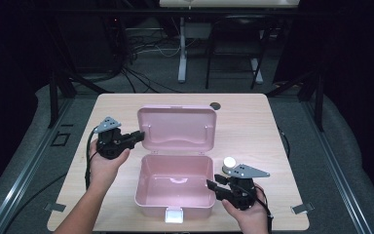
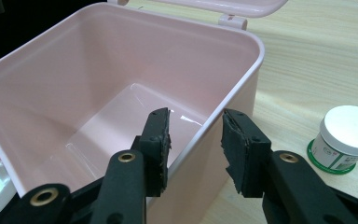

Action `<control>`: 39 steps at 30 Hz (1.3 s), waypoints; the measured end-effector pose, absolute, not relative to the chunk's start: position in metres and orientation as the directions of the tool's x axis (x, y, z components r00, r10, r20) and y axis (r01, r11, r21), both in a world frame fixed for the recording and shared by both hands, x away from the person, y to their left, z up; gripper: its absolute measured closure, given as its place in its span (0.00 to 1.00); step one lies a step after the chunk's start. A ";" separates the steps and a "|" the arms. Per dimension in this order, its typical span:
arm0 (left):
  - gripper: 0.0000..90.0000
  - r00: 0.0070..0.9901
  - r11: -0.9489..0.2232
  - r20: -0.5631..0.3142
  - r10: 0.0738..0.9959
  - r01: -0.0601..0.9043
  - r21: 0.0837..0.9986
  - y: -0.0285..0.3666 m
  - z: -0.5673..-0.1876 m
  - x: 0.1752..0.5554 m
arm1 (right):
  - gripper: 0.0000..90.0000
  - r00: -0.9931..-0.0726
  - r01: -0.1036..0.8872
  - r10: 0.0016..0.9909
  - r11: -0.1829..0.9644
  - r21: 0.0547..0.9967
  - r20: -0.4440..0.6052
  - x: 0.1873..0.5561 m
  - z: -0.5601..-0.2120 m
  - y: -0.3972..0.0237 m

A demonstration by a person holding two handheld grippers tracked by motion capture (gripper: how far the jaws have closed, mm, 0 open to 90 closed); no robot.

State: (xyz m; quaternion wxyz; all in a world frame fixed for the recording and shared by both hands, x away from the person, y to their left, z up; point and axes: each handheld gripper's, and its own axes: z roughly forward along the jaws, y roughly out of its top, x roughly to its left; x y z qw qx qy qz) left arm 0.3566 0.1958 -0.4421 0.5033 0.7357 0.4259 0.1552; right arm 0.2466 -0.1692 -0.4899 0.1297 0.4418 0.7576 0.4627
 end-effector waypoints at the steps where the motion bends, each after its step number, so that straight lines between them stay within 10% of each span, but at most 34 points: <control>1: 0.92 0.589 -0.131 -0.200 0.783 0.470 0.873 0.196 -0.442 0.357 | 0.69 -0.576 0.549 0.789 0.181 0.816 0.212 0.247 -0.490 -0.169; 39: 0.95 0.510 -0.085 -0.312 0.802 0.614 0.785 0.200 -0.443 0.385 | 0.67 -0.577 0.557 0.787 0.184 0.810 0.218 0.251 -0.492 -0.163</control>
